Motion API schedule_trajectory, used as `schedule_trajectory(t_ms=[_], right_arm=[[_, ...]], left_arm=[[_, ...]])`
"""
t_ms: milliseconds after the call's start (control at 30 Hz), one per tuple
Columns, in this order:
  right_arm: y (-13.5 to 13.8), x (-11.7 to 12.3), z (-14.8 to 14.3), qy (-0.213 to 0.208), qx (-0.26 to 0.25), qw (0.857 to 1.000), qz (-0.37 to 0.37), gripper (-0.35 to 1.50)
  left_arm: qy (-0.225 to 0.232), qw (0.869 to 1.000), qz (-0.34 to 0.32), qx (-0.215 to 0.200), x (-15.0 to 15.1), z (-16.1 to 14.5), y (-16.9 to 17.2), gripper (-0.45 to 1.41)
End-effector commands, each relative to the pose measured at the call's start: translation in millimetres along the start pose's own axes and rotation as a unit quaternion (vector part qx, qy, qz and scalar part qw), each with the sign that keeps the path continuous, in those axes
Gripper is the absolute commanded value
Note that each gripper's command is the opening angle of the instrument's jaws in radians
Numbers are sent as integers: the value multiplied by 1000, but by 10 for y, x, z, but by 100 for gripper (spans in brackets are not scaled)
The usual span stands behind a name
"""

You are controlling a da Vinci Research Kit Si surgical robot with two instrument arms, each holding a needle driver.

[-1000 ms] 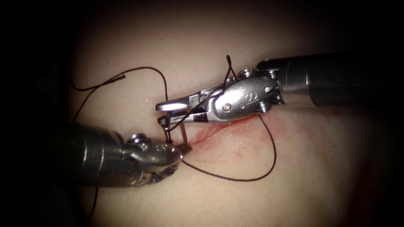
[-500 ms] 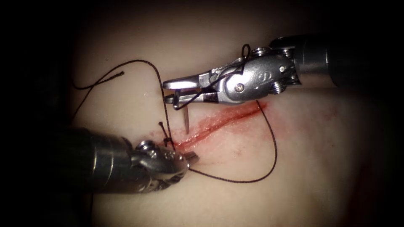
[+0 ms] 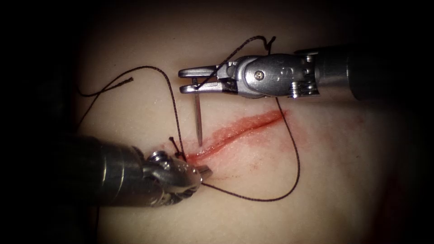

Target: Wound Closure

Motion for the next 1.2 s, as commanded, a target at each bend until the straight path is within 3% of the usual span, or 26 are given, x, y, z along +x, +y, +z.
schedule_trajectory(t_ms=[33,100,333,667,833,933,1200], right_arm=[[3,-11,7,-6,2,1000,9,-35],[5,-26,7,-32,17,999,27,-35],[4,-49,16,-59,19,996,65,-35],[7,-53,15,-77,18,993,83,-35],[14,-39,14,-69,17,997,-26,-35],[13,-34,14,-71,19,996,-39,-35],[-6,-51,10,-95,47,991,-75,-35]], left_arm=[[0,1000,0,0,0,5,3,-35],[0,1000,1,-1,-1,4,2,-35],[-8,1000,6,-2,-4,0,-3,-33],[-12,1000,12,0,-6,1,-2,-33],[-16,1000,11,2,-7,3,-2,-33],[-17,1000,11,2,-7,3,-2,-33],[-17,1000,14,2,-8,3,-1,-33]])
